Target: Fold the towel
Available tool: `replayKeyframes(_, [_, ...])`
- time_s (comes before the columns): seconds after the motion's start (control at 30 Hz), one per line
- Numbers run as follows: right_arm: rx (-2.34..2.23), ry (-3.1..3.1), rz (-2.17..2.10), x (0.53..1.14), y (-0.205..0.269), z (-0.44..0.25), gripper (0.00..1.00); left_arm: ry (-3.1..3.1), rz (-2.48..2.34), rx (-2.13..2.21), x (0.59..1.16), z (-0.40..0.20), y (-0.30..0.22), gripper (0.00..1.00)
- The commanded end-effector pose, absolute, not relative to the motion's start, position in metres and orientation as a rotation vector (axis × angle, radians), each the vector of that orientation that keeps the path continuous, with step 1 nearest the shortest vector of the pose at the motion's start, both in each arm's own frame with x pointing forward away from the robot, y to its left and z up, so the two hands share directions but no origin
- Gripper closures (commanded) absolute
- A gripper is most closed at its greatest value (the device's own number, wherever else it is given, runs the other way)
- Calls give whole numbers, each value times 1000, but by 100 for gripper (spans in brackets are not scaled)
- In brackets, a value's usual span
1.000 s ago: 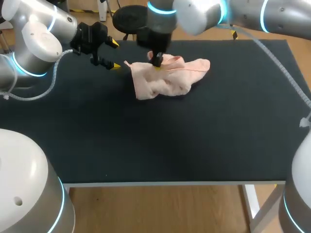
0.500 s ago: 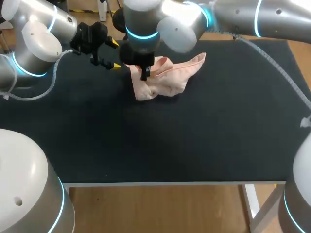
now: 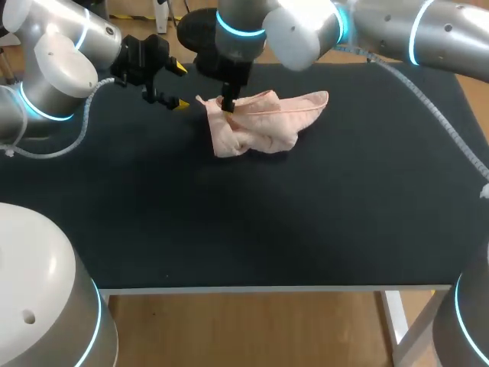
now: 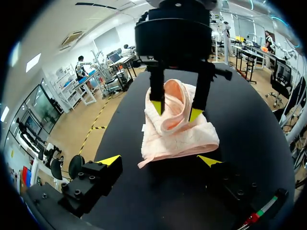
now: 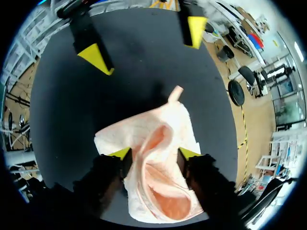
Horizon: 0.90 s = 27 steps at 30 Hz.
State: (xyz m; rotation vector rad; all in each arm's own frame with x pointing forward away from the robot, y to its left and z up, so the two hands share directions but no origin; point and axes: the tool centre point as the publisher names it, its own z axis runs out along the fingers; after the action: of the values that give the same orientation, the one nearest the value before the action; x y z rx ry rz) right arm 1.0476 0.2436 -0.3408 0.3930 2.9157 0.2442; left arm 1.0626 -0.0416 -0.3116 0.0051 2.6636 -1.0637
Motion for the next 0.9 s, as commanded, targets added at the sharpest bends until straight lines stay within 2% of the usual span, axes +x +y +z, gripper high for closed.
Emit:
replayKeyframes(0.03, [457,2949,363,1055,225,-314,0,2661,-1065,7,1062,-312,-41,0])
replayKeyframes(0.17, [638,2931,528,1070,200,-280,0,2661,-1065,7,1062,-312,-41,0])
replayKeyframes(0.3, [1018,2927,696,1099,159,-264,0,2661,-1065,7,1062,-312,-41,0])
replayKeyframes(0.57, [1741,2823,978,1132,99,-264,0,2661,-1065,7,1062,-312,-41,0])
replayKeyframes(0.9, [2480,2513,1172,1125,56,-287,0,2661,-1065,7,1062,-312,-41,0])
